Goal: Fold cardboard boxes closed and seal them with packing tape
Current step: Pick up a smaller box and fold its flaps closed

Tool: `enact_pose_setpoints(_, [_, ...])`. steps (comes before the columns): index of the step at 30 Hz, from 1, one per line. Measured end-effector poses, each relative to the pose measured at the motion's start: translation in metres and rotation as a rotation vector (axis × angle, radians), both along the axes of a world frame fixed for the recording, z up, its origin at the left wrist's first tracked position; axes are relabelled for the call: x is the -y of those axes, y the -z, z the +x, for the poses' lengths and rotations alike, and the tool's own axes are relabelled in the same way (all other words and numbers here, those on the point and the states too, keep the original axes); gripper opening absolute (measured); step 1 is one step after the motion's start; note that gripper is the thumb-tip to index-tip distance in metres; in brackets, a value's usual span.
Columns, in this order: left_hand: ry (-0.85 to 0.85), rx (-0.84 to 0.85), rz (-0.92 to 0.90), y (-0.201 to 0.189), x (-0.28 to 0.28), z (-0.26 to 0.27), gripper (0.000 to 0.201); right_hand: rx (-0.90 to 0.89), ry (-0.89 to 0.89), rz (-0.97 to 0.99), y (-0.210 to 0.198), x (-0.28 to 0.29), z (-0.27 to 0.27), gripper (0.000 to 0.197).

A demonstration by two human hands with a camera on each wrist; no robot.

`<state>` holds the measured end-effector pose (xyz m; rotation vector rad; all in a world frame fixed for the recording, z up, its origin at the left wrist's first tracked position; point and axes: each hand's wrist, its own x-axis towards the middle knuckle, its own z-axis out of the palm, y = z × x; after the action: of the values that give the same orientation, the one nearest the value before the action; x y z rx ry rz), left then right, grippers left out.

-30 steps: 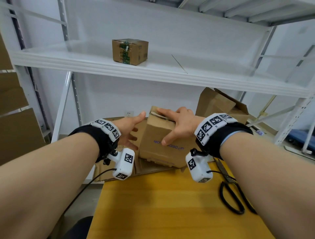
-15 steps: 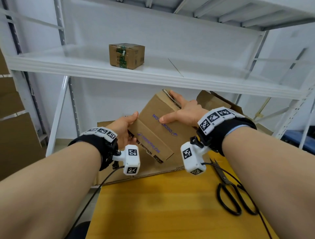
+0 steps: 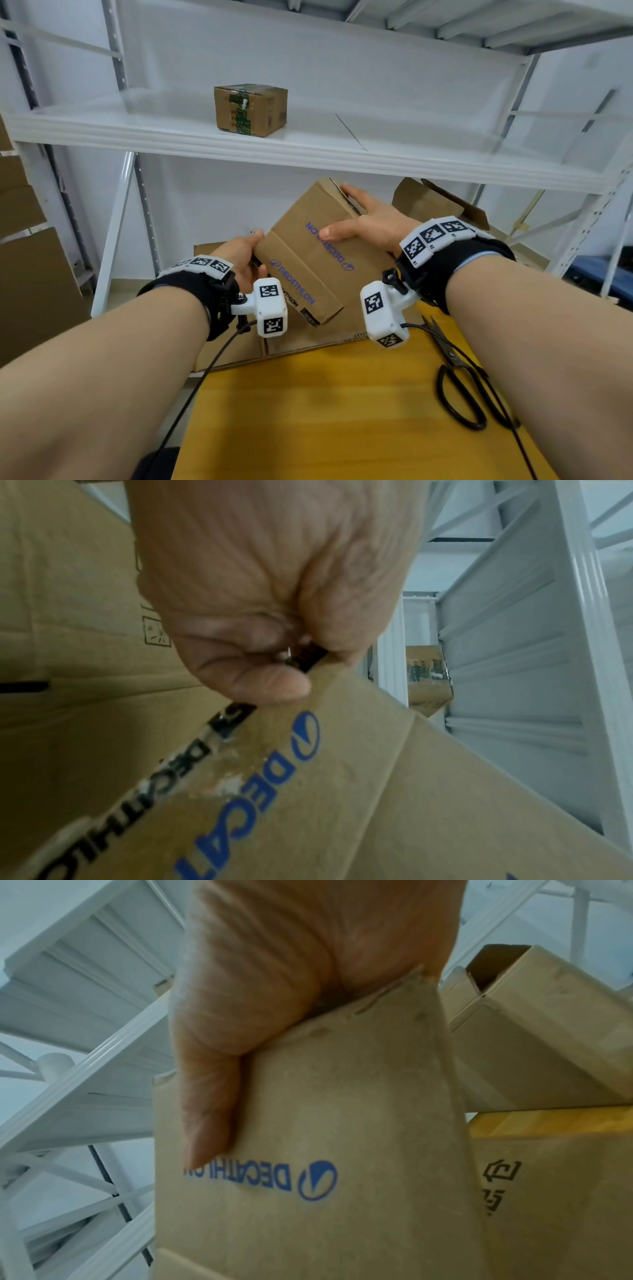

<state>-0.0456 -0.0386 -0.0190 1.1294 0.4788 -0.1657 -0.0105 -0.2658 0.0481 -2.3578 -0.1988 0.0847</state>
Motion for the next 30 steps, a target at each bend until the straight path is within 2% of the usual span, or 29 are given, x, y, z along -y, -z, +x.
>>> enact_pose_setpoints(2, [-0.006, -0.033, 0.056, 0.003, -0.001, 0.001, 0.030, 0.005, -0.016, 0.000, -0.002, -0.001, -0.002, 0.114])
enact_pose_setpoints(6, [0.052, -0.036, 0.115, 0.009, -0.006, 0.000, 0.022, 0.062, -0.059, -0.087, -0.008, -0.001, -0.007, 0.118])
enact_pose_setpoints(7, [0.080, -0.004, 0.127, 0.009, -0.006, 0.000, 0.015, 0.071, -0.073, -0.117, -0.010, 0.000, -0.007, 0.117])
enact_pose_setpoints(10, [0.243, 0.113, 0.162, 0.004, -0.008, -0.005, 0.023, 0.041, -0.136, -0.131, -0.014, 0.005, -0.009, 0.116])
enact_pose_setpoints(12, [0.321, 0.116, 0.124, -0.003, -0.009, -0.007, 0.021, 0.010, -0.172, -0.098, -0.013, 0.009, -0.009, 0.117])
enact_pose_setpoints(13, [0.304, 0.125, 0.081, -0.005, -0.010, -0.006, 0.023, -0.005, -0.184, -0.063, -0.012, 0.009, -0.009, 0.117])
enact_pose_setpoints(16, [0.173, 0.201, -0.074, -0.005, -0.014, 0.002, 0.050, -0.042, -0.197, 0.061, -0.006, 0.009, -0.006, 0.115])
enact_pose_setpoints(17, [0.151, 0.222, -0.095, -0.005, -0.015, 0.002, 0.053, -0.044, -0.200, 0.081, -0.005, 0.009, -0.006, 0.114])
enact_pose_setpoints(23, [0.050, 0.276, -0.209, 0.000, -0.013, 0.000, 0.044, 0.016, -0.229, 0.113, -0.007, -0.004, -0.002, 0.117])
enact_pose_setpoints(26, [-0.010, 0.259, -0.267, -0.003, -0.010, -0.003, 0.032, 0.069, -0.227, 0.106, -0.007, -0.010, 0.000, 0.118])
enact_pose_setpoints(28, [0.019, 0.193, -0.194, -0.005, -0.008, -0.006, 0.021, 0.110, -0.227, 0.083, -0.008, -0.014, 0.001, 0.121])
enact_pose_setpoints(30, [0.062, 0.115, -0.045, -0.005, -0.004, -0.006, 0.030, 0.166, -0.221, 0.031, -0.008, -0.016, 0.003, 0.122])
